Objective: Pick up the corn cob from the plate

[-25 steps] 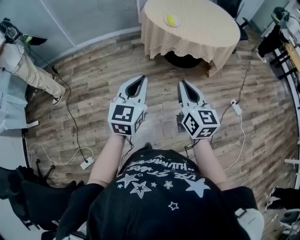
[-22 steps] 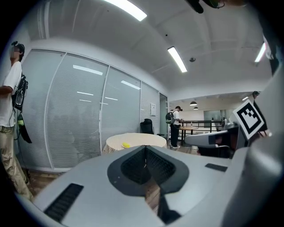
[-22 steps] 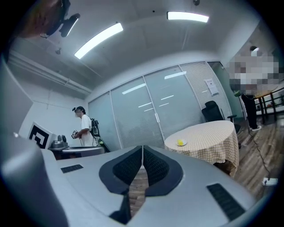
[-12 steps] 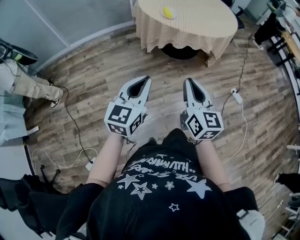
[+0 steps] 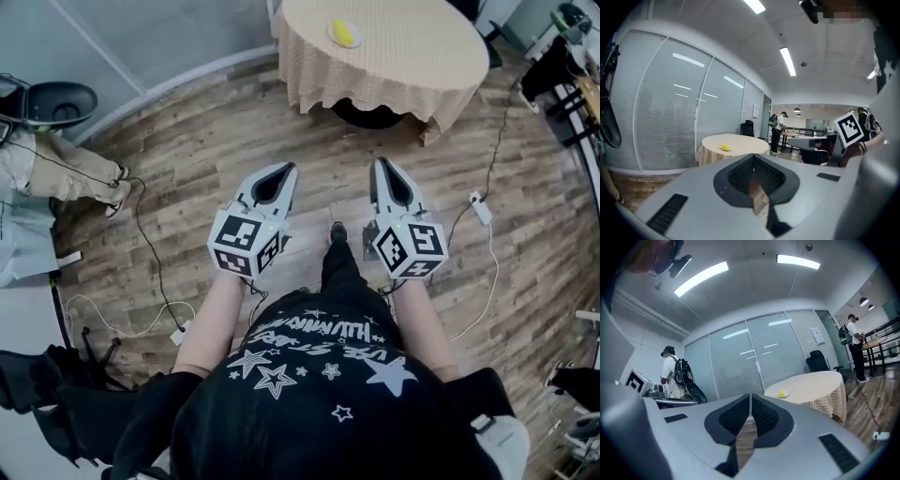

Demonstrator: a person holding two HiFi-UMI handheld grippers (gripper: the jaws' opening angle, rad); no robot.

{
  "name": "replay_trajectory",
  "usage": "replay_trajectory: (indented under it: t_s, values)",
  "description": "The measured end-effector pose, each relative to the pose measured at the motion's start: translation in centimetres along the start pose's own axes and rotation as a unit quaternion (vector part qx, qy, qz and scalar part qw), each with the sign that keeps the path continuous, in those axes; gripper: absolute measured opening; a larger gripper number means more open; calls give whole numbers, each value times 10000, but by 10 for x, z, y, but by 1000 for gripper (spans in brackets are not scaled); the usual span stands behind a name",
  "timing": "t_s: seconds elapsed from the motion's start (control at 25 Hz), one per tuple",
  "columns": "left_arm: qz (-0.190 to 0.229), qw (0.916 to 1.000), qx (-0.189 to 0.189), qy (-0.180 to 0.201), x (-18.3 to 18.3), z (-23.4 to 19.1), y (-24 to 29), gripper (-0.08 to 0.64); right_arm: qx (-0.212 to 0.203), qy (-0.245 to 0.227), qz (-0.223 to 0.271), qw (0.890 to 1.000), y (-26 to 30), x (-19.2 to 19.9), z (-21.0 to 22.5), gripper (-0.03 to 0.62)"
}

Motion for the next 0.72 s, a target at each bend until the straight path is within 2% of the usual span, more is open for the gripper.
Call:
replay_trajectory:
  t_s: [0.24,0.44,0.72]
  values:
    - [-81,9997,-222,-12,-12,-28,66,9,-125,189,-44,9997,66,-25,43,34]
    - [-228,9991,-324,-122,-18,-44,123,9,-56,549,-64,9985,105,-55,102,34]
    - [-236,9989,-397,-45,-37,-56,197,9,-22,597,-179,9981,144,-87,177,34]
Point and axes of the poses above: the fingertips, and each gripper's own axes: y forward along the fingers, z to its right, x out of its underside, the point moved 2 cm from there along -y, backward along the fingers, and after that the axes turned 12 degrees about y, right-handed, at the moved point
